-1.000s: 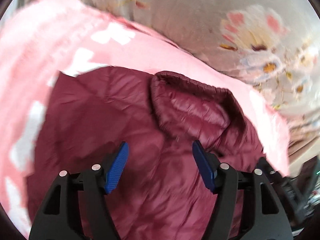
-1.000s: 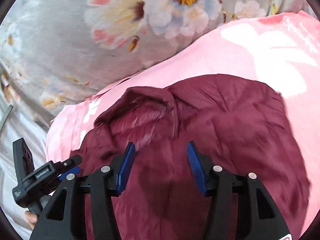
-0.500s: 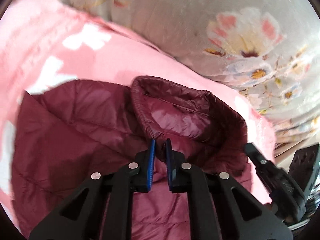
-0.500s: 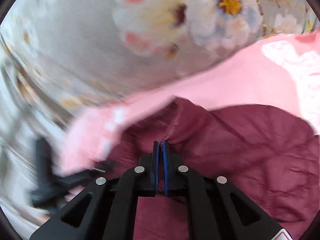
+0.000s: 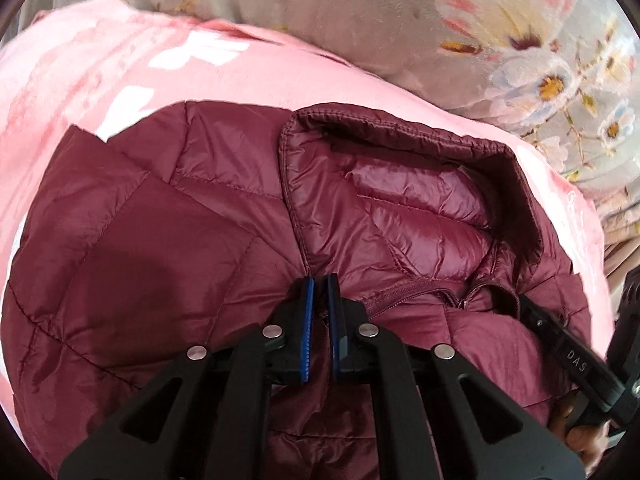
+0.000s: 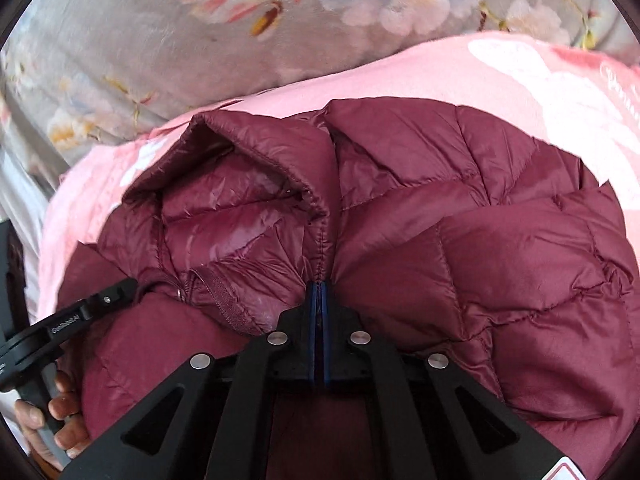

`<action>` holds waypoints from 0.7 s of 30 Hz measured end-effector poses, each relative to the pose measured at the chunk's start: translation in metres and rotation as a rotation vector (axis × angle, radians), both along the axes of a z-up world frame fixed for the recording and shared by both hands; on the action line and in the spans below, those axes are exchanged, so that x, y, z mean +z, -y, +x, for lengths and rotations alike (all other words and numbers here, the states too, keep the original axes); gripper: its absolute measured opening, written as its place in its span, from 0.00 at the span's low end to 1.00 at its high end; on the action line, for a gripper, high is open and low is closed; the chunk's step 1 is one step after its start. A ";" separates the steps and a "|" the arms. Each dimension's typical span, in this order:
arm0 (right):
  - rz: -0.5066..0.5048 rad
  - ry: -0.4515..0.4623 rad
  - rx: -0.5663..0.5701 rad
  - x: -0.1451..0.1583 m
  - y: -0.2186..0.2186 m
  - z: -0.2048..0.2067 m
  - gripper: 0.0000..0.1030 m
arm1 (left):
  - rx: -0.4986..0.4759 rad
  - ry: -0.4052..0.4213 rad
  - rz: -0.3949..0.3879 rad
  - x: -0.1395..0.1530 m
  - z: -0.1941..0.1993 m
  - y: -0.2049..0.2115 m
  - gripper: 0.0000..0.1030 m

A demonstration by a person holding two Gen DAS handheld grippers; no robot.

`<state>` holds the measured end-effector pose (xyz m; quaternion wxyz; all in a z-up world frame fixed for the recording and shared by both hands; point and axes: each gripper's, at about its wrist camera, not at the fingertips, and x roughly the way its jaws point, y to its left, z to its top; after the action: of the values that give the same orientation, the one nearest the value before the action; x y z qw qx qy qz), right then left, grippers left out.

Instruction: Fold large clothes

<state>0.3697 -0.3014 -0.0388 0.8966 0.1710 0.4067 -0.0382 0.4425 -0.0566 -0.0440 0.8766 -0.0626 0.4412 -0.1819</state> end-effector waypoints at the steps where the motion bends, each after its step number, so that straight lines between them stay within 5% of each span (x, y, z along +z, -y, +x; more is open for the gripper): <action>1: -0.008 -0.002 0.000 0.000 0.000 0.006 0.00 | -0.003 0.019 0.018 0.000 -0.001 0.003 0.06; 7: -0.030 -0.032 -0.059 0.018 0.012 -0.016 0.01 | -0.027 0.083 0.095 0.025 -0.017 -0.007 0.07; 14: 0.072 0.151 -0.105 0.085 0.028 0.016 0.11 | 0.077 0.141 -0.015 0.107 0.037 -0.017 0.14; 18: 0.082 0.178 -0.115 0.093 0.020 0.070 0.11 | 0.140 0.037 -0.103 0.108 0.088 0.002 0.18; 21: 0.092 0.107 -0.118 0.073 0.016 0.103 0.11 | 0.128 -0.091 -0.126 0.083 0.113 0.018 0.18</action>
<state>0.4727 -0.3172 0.0341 0.9044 0.2376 0.3487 -0.0628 0.5551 -0.0749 0.0390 0.8597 -0.1540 0.4634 -0.1497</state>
